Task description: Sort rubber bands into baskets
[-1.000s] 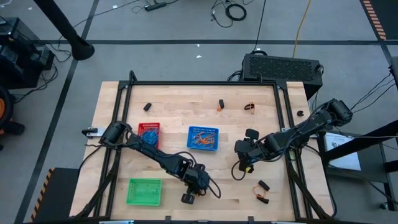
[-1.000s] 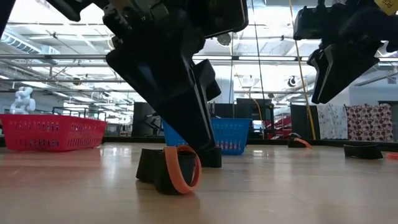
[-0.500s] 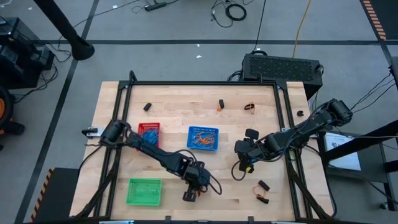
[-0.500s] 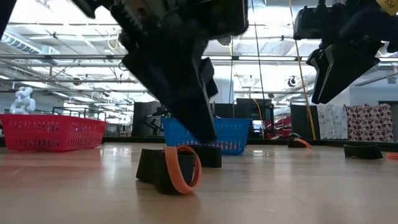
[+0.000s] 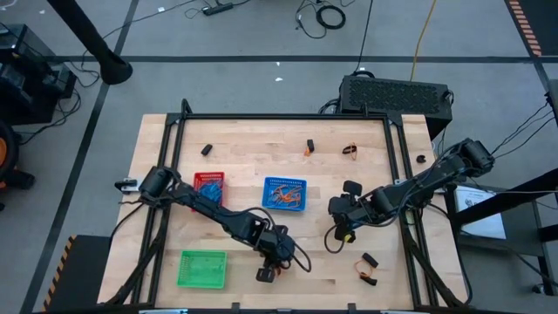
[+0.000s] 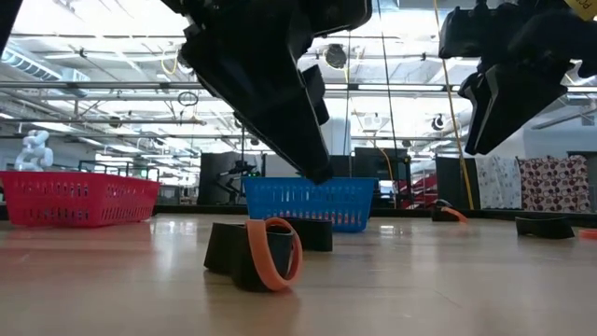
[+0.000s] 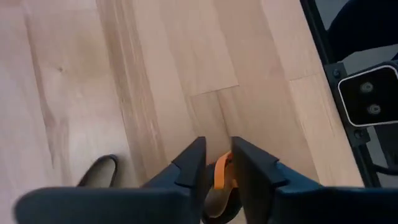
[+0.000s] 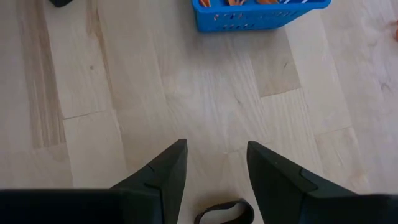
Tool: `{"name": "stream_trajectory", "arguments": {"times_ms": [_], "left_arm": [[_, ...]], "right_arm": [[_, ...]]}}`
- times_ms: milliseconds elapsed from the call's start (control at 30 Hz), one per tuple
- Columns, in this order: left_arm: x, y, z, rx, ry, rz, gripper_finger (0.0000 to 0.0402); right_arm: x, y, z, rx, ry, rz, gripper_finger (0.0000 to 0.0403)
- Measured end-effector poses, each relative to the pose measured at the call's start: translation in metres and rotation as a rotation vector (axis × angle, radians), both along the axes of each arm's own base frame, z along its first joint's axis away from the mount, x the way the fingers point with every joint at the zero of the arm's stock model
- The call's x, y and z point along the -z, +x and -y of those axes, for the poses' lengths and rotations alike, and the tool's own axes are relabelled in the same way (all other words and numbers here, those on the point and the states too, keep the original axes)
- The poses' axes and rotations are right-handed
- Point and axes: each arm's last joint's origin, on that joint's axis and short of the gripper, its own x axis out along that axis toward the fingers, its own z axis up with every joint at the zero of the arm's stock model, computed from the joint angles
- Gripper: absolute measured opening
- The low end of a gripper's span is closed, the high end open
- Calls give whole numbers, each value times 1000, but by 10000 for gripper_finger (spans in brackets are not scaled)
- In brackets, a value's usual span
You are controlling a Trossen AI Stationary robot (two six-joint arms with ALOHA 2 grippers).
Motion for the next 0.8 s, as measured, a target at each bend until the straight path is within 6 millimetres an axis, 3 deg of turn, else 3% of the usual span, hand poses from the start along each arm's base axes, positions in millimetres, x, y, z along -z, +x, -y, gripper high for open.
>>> {"name": "stream_trajectory", "arguments": {"times_ms": [267, 800], "left_arm": [[10, -4, -1, 11, 11, -13, 147], [18, 0, 5, 46, -41, -2, 153]], "right_arm": [[0, 0, 0, 5, 5, 6, 160], [-2, 3, -1, 14, -6, 44, 160]]}}
